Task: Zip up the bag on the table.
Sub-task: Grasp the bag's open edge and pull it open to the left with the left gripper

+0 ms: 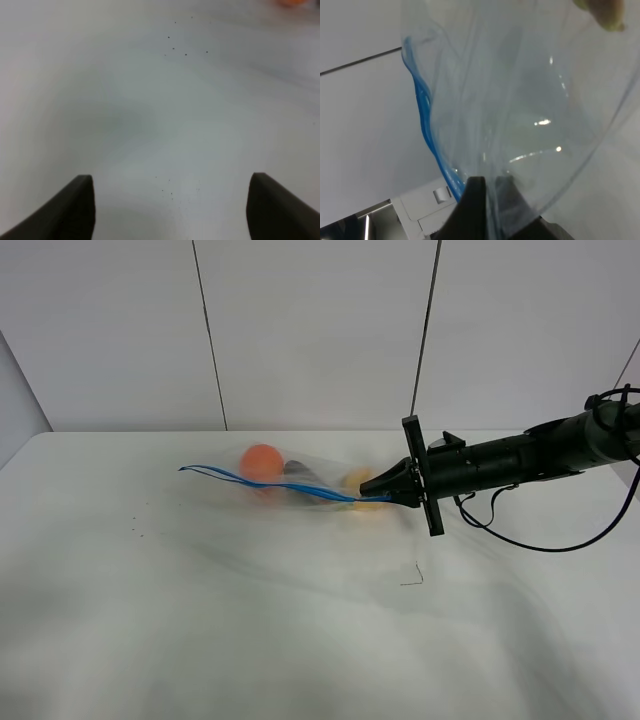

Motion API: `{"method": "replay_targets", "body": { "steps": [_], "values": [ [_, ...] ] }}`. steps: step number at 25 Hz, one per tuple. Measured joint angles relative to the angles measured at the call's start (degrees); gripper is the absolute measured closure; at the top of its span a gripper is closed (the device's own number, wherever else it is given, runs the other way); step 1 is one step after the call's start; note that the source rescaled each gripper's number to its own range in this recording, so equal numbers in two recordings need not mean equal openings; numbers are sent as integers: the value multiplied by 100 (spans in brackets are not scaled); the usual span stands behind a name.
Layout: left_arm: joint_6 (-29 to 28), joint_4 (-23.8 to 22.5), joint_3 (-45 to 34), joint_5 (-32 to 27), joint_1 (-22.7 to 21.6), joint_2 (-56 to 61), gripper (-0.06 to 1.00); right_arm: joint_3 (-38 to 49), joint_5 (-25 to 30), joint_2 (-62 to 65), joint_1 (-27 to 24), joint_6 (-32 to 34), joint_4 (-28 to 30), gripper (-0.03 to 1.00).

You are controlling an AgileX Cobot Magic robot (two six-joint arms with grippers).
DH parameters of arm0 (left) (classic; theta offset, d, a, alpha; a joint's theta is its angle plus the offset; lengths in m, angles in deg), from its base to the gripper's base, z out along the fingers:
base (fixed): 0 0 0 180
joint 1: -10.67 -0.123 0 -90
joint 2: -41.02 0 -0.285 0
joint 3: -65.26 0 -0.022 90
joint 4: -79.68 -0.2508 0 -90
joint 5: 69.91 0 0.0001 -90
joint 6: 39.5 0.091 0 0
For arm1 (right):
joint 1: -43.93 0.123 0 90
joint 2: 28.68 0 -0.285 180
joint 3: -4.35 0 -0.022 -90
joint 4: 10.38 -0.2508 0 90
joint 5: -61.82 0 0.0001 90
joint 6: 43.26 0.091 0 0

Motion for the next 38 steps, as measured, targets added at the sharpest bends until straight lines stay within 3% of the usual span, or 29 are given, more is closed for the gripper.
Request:
{"method": "replay_targets", "body": {
  "steps": [10, 15, 25, 28, 32, 35, 38],
  "values": [
    [0, -18, 0, 0, 0, 0, -4, 0, 0, 0, 0, 13, -151, 97],
    [-30, -323, 234, 92, 0, -101, -4, 0, 0, 0, 0, 17, -223, 97],
    [36, -447, 2064, 699, 0, -3175, -4, 0, 0, 0, 0, 17, -293, 97],
    [528, -617, 2359, 1212, 0, -4099, -4, 0, 0, 0, 0, 18, -297, 97],
    [1898, -971, 2468, 2192, 0, -5042, -4, 0, 0, 0, 0, 18, -297, 97],
    [3163, -1087, 2468, 3238, 0, -5506, -4, 0, 0, 0, 0, 18, -299, 97],
    [4385, -1100, 2462, 4757, 0, -5932, -4, 0, 0, 0, 0, 18, -299, 97]
  ]
}}
